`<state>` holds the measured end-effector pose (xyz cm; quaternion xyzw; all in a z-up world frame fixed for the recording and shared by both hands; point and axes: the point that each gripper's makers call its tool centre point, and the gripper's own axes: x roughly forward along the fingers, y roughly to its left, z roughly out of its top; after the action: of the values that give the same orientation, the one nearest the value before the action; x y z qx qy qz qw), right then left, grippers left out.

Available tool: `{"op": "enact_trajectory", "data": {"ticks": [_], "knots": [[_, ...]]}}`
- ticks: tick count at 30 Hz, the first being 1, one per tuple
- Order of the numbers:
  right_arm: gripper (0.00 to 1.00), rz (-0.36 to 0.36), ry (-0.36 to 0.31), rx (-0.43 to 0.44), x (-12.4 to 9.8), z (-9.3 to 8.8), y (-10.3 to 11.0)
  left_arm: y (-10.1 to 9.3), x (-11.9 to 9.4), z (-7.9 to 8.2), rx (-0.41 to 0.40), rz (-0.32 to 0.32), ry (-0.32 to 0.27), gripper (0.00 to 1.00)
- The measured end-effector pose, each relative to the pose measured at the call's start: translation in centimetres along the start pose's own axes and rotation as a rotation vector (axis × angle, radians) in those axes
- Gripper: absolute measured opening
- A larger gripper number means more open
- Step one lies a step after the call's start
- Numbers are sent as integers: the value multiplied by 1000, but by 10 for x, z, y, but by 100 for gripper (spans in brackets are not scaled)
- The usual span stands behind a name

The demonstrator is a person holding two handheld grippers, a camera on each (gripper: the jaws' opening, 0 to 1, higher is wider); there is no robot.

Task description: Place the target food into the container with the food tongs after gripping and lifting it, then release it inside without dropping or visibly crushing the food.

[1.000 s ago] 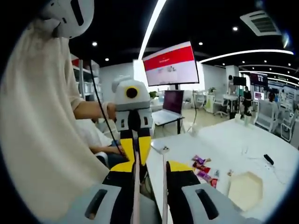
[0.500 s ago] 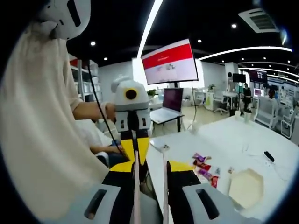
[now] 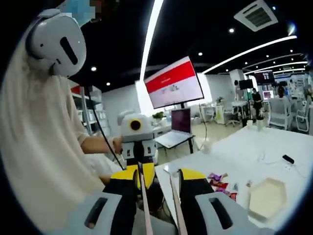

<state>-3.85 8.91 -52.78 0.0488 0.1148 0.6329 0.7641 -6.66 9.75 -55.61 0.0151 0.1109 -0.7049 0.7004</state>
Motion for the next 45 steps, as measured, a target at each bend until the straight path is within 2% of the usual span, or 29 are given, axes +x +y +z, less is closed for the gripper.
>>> {"op": "enact_trajectory", "data": {"ticks": [12, 18, 26, 32, 34, 36, 40, 45], "knots": [[37, 2, 22, 17, 7, -7, 6, -3, 4, 7, 4, -21, -16, 0], [37, 10, 17, 31, 9, -8, 10, -7, 8, 18, 9, -42, -55, 0], [36, 11, -11, 47, 8, -4, 11, -10, 10, 18, 13, -57, -46, 0], [34, 23, -37, 44, 6, 0, 12, -14, 16, 25, 16, -69, -49, 0], [31, 58, -33, 48, 6, 0, 18, -13, 16, 24, 17, -71, -47, 0], [31, 51, -39, 35, 4, 1, 15, -13, 15, 24, 16, -74, -52, 0], [29, 77, -26, 84, 2, -1, 15, -13, 17, 23, 13, -84, -50, 0], [28, 70, -28, 92, 1, 0, 14, -10, 17, 23, 15, -83, -48, 0]]}}
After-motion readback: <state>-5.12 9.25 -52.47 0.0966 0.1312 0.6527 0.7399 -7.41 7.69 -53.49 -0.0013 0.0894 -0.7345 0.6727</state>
